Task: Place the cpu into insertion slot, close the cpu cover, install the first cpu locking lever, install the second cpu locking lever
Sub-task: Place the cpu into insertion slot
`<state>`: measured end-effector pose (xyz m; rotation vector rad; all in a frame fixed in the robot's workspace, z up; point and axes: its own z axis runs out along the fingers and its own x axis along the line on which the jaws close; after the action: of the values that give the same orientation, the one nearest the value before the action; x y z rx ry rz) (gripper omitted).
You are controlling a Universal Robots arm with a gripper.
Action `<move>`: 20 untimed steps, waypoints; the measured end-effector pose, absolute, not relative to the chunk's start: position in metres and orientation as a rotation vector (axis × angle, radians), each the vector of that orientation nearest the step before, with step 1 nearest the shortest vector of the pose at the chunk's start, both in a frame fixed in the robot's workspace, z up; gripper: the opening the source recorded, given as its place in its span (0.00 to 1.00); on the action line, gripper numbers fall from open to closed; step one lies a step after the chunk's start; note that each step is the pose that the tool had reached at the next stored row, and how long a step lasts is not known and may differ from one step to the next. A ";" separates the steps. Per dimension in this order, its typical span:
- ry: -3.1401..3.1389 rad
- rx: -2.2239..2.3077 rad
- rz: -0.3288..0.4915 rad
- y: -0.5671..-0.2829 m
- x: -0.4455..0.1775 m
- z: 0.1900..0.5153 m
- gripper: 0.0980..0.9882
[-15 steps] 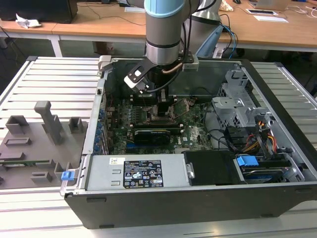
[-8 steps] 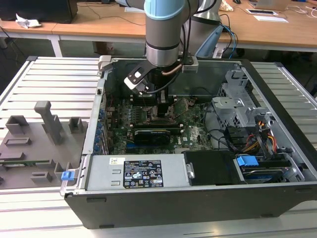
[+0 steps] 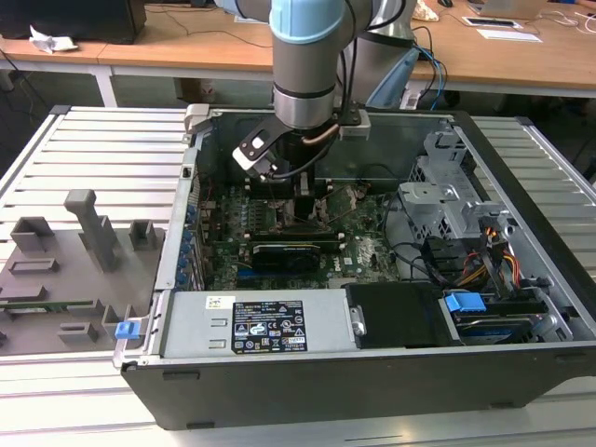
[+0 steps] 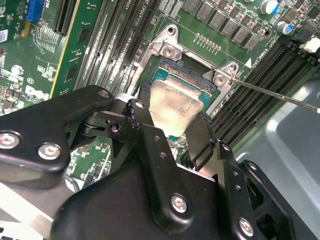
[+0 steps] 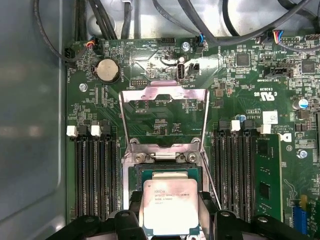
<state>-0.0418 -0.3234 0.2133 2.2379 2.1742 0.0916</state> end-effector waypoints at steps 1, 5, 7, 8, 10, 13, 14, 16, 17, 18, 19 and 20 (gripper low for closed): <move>2.169 2.243 0.091 -0.323 -0.042 0.212 0.48; 2.170 2.241 0.091 -0.323 -0.042 0.207 0.48; 2.170 2.240 0.090 -0.323 -0.042 0.205 0.48; 2.170 2.240 0.090 -0.323 -0.042 0.205 0.48; 2.170 2.240 0.090 -0.323 -0.042 0.205 0.48; 2.170 2.240 0.090 -0.323 -0.042 0.205 0.48; 2.170 2.240 0.090 -0.323 -0.042 0.205 0.49; 2.170 2.240 0.089 -0.322 -0.042 0.205 0.56; 2.170 2.240 0.090 -0.322 -0.042 0.205 0.56; 2.170 2.240 0.089 -0.322 -0.042 0.204 0.56; 2.170 2.240 0.089 -0.322 -0.042 0.203 0.56; 2.170 2.240 0.089 -0.321 -0.042 0.203 0.56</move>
<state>-0.0423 -0.3215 0.2031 2.2401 2.1698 0.0892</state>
